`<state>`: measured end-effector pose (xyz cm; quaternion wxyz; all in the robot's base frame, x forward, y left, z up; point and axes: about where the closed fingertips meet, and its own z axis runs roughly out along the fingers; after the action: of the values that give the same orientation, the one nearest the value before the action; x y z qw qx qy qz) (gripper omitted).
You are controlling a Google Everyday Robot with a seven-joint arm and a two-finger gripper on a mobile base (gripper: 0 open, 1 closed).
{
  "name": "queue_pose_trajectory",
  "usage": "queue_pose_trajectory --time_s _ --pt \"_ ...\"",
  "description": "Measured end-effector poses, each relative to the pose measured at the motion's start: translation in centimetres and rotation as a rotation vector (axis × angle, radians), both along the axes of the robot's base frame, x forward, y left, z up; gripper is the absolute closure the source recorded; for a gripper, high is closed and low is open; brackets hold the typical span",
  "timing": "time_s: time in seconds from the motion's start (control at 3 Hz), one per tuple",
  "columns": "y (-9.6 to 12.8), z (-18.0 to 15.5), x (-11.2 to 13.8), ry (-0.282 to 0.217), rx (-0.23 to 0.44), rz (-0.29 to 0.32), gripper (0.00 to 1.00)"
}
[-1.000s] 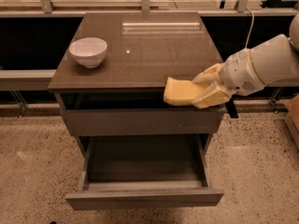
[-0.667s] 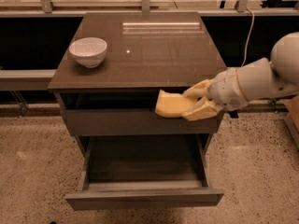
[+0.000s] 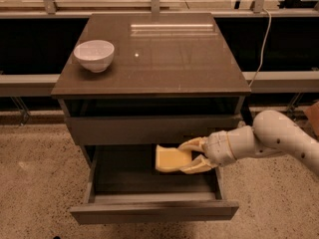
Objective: Place sponge into middle drawer
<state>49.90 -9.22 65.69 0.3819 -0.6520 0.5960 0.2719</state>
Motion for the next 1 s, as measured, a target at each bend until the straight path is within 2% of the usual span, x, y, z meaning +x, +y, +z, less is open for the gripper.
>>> queue_pose_trajectory --time_s 0.67,1.0 --pt "0.4 -1.1 -0.1 0.004 -0.008 0.009 1.0" --pt "0.1 -6.3 0.5 0.019 -0.048 -0.018 1.0"
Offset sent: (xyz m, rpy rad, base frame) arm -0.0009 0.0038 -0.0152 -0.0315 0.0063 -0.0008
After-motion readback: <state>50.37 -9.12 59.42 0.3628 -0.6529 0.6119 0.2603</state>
